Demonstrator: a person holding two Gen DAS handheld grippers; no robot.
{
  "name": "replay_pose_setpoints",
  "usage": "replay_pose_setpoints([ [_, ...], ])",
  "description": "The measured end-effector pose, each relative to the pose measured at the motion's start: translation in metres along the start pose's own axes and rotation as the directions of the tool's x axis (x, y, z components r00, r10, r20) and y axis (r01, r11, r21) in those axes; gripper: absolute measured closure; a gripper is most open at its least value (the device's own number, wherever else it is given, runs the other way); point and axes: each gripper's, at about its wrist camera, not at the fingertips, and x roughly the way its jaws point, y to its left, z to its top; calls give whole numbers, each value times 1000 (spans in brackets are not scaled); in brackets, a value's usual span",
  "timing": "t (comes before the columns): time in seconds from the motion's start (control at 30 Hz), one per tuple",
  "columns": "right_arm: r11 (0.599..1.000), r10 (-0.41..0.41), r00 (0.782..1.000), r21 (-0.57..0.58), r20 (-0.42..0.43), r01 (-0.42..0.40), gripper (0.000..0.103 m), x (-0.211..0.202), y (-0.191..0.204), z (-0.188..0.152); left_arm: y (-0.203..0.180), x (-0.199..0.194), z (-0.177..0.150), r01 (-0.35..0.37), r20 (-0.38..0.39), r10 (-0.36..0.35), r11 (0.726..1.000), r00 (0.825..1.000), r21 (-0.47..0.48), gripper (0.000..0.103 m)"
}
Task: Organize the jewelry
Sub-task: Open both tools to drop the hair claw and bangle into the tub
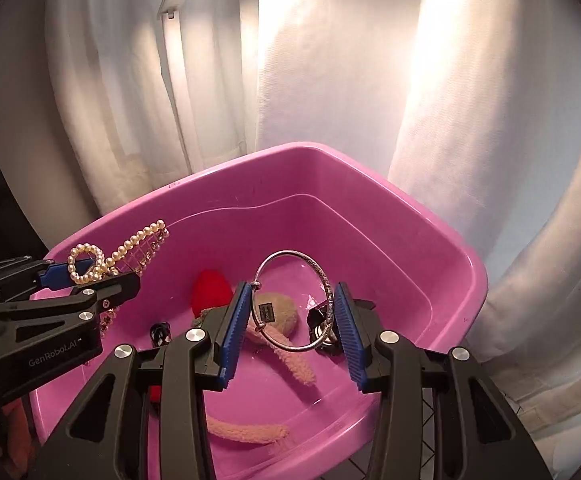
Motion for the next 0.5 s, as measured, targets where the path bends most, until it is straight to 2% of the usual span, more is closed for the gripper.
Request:
replay_pose_setpoints([
  [0.2,1000,-17,998,-9,-54,17,61,18,1,1,3,13,-3,-3,-51,1,1000,999,-30,61],
  [0.33,998,-59,996,-27,-70,57,47,22,2,0,8,12,-3,-5,-48,2,998,999,-62,56],
  [0.43,997,-72,995,-19,-65,71,41,19,0,1,10,9,-1,-13,-40,10,998,999,-64,41],
  [0.47,997,-71,996,-11,-62,71,40,16,-1,3,10,7,-1,-16,-33,14,998,999,-68,26],
  [0.5,997,-73,996,-5,-59,73,40,15,-2,3,11,4,-1,-21,-20,20,997,1000,-72,20],
])
